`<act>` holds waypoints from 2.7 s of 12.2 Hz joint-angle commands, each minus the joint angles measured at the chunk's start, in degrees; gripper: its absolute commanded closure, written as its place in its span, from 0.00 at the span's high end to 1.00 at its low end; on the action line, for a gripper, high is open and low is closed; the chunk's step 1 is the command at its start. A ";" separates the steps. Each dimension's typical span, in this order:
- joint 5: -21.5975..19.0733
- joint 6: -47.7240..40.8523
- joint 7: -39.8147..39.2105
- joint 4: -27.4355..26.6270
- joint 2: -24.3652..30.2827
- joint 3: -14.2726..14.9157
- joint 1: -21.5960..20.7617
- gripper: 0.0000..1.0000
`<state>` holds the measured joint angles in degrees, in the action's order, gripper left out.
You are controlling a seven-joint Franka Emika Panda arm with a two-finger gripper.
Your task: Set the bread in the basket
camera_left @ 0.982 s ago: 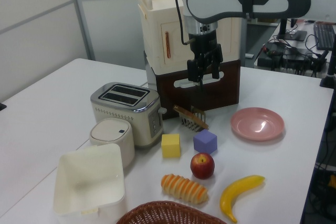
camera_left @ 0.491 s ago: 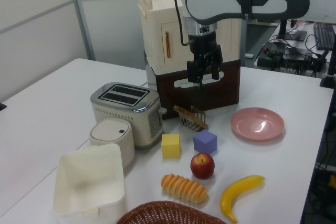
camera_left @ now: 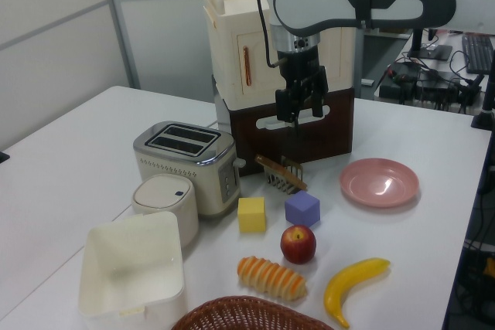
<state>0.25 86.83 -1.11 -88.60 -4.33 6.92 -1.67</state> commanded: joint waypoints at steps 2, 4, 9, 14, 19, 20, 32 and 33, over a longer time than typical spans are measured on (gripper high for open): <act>0.63 -1.49 -0.82 0.80 0.02 -0.33 0.62 1.00; 0.63 -1.40 -1.00 0.10 0.20 -0.59 1.49 1.00; 0.72 -1.23 -0.83 -0.96 -0.24 -0.77 1.59 1.00; 2.03 2.35 -0.74 -9.55 0.37 -5.66 1.58 1.00; 3.09 12.40 13.04 -20.64 4.32 -8.85 0.97 1.00; 3.09 12.13 14.45 -21.26 5.03 -9.38 0.97 1.00; 0.46 19.23 36.17 -25.21 8.37 -11.39 0.79 1.00; 0.46 21.08 36.18 -26.70 9.07 -12.97 1.05 1.00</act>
<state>1.60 102.50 32.73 -110.60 2.05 -3.11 -0.50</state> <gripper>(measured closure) 0.000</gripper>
